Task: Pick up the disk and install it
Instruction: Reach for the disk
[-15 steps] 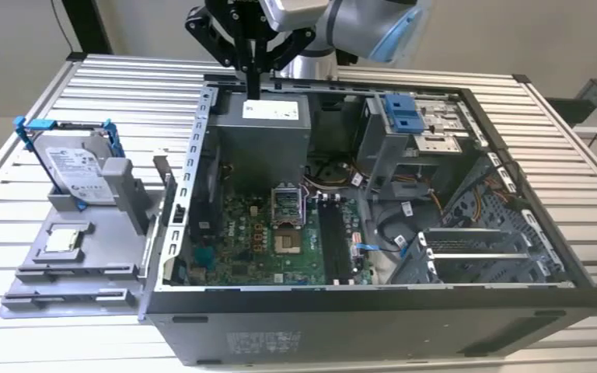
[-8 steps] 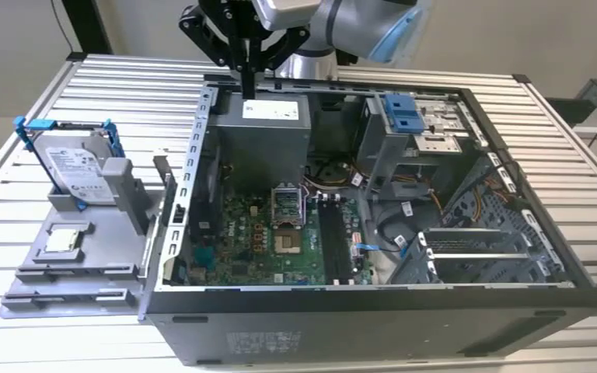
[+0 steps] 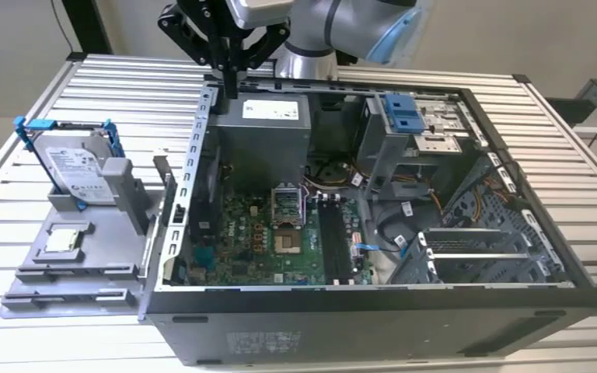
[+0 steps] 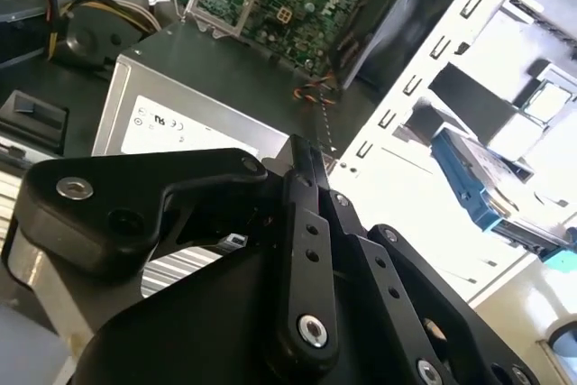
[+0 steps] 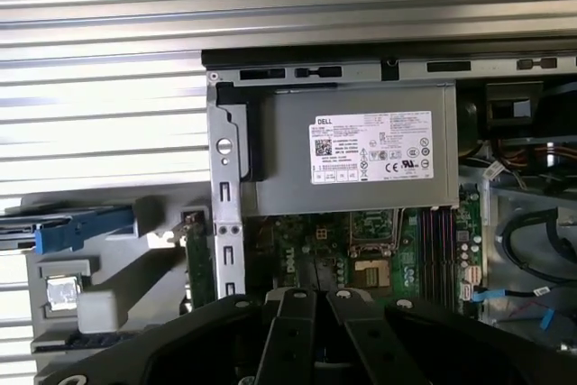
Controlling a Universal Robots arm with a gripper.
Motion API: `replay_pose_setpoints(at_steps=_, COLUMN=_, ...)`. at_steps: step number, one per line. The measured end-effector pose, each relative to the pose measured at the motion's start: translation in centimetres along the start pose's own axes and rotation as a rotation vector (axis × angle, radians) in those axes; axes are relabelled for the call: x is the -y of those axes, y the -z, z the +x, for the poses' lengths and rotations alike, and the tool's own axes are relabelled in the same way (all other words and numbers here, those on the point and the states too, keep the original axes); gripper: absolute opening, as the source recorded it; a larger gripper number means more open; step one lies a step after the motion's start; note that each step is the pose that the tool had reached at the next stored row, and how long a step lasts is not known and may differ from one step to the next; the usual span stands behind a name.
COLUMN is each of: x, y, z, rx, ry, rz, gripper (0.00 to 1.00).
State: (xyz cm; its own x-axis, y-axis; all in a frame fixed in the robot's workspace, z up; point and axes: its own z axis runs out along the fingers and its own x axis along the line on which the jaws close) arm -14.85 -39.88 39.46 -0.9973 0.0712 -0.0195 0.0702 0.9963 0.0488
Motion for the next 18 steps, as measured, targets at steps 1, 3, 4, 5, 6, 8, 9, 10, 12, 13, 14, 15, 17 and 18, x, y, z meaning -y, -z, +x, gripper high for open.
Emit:
replay_pose_setpoints(at_steps=1, x=0.01, y=0.01, z=0.20, rx=-0.0001, ry=0.000, rz=0.0000, gripper=0.00)
replay_pose_setpoints(at_steps=3, x=0.04, y=0.03, z=0.59, rx=0.0000, ry=0.000, rz=0.0000, gripper=0.00)
replay_pose_setpoints(at_steps=4, x=0.06, y=0.04, z=0.82, rx=-0.0001, ry=0.000, rz=0.0001, gripper=0.00)
replay_pose_setpoints(at_steps=5, x=0.07, y=0.05, z=1.03, rx=-0.0001, ry=0.000, rz=0.0001, gripper=0.00)
replay_pose_setpoints(at_steps=6, x=0.09, y=0.05, z=1.25, rx=-0.0001, ry=0.000, rz=0.0001, gripper=0.00)
replay_pose_setpoints(at_steps=8, x=0.12, y=0.06, z=1.73, rx=-0.0001, ry=0.000, rz=0.0001, gripper=0.00)
replay_pose_setpoints(at_steps=9, x=0.14, y=0.07, z=1.98, rx=-0.0001, ry=0.000, rz=0.0000, gripper=0.00)
replay_pose_setpoints(at_steps=10, x=0.16, y=0.07, z=2.25, rx=-0.0001, ry=0.000, rz=0.0001, gripper=0.00)
replay_pose_setpoints(at_steps=12, x=0.19, y=0.08, z=2.74, rx=-0.0001, ry=0.000, rz=0.0000, gripper=0.00)
replay_pose_setpoints(at_steps=13, x=0.21, y=0.09, z=2.99, rx=-0.0001, ry=0.000, rz=0.0001, gripper=0.00)
replay_pose_setpoints(at_steps=14, x=0.23, y=0.10, z=3.25, rx=-0.0001, ry=0.000, rz=0.0001, gripper=0.00)
replay_pose_setpoints(at_steps=15, x=0.24, y=0.10, z=3.46, rx=0.0000, ry=0.000, rz=0.0001, gripper=0.00)
replay_pose_setpoints(at_steps=17, x=0.28, y=0.11, z=3.94, rx=0.0000, ry=0.000, rz=0.0000, gripper=0.00)
replay_pose_setpoints(at_steps=18, x=0.29, y=0.12, z=4.16, rx=-0.0001, ry=0.000, rz=0.0001, gripper=0.00)
